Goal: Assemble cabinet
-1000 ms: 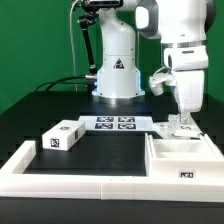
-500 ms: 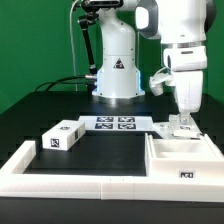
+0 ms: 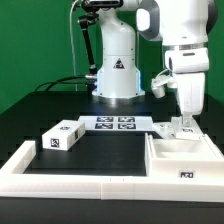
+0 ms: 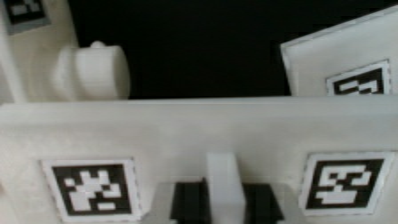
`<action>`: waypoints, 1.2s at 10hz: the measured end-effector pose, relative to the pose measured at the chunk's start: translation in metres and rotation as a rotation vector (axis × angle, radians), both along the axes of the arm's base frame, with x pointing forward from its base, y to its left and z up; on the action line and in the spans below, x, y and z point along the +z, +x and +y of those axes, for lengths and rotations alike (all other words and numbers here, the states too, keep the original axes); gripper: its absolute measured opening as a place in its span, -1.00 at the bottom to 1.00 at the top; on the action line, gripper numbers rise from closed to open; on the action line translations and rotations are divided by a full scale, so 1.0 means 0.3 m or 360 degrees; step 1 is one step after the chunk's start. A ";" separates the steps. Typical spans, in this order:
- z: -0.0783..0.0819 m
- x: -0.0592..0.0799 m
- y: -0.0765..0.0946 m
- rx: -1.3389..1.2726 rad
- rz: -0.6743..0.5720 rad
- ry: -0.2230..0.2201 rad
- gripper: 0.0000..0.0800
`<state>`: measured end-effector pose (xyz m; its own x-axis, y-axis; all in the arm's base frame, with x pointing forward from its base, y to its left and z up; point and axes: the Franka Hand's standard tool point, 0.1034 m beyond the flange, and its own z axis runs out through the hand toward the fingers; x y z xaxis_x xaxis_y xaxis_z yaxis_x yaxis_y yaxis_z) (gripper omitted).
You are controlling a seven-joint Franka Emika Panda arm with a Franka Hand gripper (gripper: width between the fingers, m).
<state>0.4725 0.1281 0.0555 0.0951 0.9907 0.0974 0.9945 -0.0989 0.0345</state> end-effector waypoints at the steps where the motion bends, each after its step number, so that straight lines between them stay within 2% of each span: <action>1: -0.001 0.001 0.002 -0.0001 -0.0001 0.0000 -0.83; 3: -0.002 0.000 0.003 -0.0002 -0.0001 0.0000 -0.83; 7: -0.010 0.008 0.054 -0.0021 -0.0010 0.0002 -0.83; 12: -0.010 0.003 0.046 -0.0020 -0.0008 0.0004 -0.83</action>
Offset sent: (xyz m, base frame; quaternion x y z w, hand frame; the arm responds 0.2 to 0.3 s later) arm 0.0110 0.0005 -0.0028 0.0078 0.0065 -0.0034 0.9999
